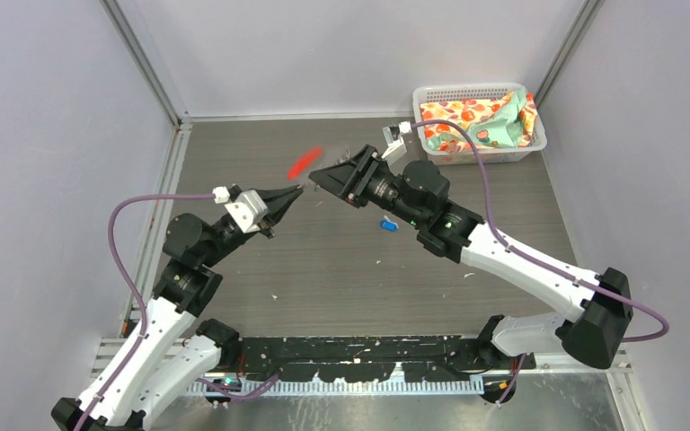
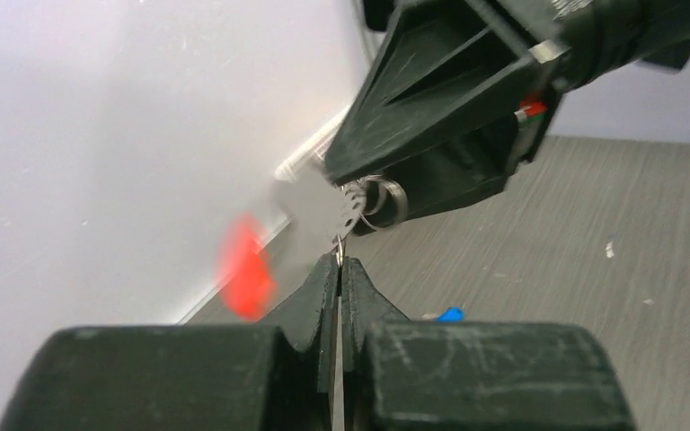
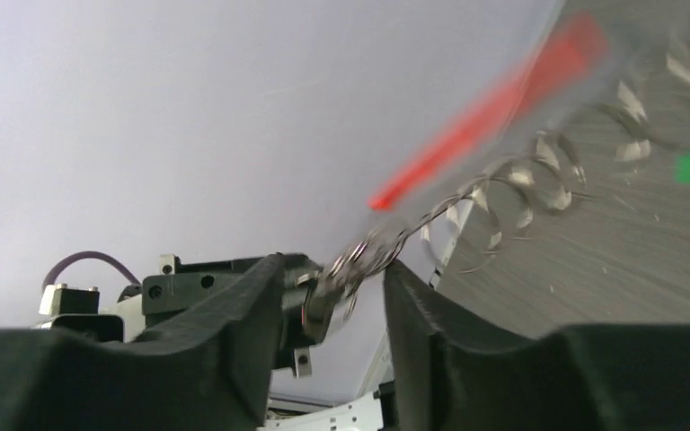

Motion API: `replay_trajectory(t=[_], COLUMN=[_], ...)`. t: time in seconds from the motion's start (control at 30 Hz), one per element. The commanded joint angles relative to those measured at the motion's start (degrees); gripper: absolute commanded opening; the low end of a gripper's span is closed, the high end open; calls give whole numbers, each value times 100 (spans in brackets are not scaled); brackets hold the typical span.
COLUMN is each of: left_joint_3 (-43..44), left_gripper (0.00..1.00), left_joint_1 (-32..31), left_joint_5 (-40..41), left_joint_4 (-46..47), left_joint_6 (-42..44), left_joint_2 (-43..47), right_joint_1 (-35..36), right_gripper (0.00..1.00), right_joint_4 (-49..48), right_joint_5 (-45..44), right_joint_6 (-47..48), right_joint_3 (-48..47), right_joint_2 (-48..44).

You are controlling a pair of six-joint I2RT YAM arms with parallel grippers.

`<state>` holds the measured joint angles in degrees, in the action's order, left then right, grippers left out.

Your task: Put the keys on the keyring

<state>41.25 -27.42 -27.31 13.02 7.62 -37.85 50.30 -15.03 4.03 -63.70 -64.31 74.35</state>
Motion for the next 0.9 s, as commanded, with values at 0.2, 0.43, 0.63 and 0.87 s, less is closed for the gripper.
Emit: replay_trajectory(t=[0.2, 0.43, 0.63, 0.87], left_joint_3=[269, 964, 1464, 1367], left_gripper=[0, 0, 0, 0], left_joint_1=[-25, -18, -18, -18], left_joint_5=[85, -1789, -3176, -3615], left_joint_4=[-1038, -2812, -3932, -3307], left_joint_6=[1494, 1928, 1594, 445], left_joint_2=[53, -169, -494, -588], right_joint_1=[-64, -107, -100, -106], right_gripper=[100, 100, 100, 74], right_joint_4=[2549, 3688, 3578, 3835], right_joint_5=[239, 1535, 2206, 2903], right_joint_6=[1382, 3352, 4928, 5540], right_joint_3=[-285, -1098, -1017, -1358], right_joint_2=[-987, -1009, -1205, -795])
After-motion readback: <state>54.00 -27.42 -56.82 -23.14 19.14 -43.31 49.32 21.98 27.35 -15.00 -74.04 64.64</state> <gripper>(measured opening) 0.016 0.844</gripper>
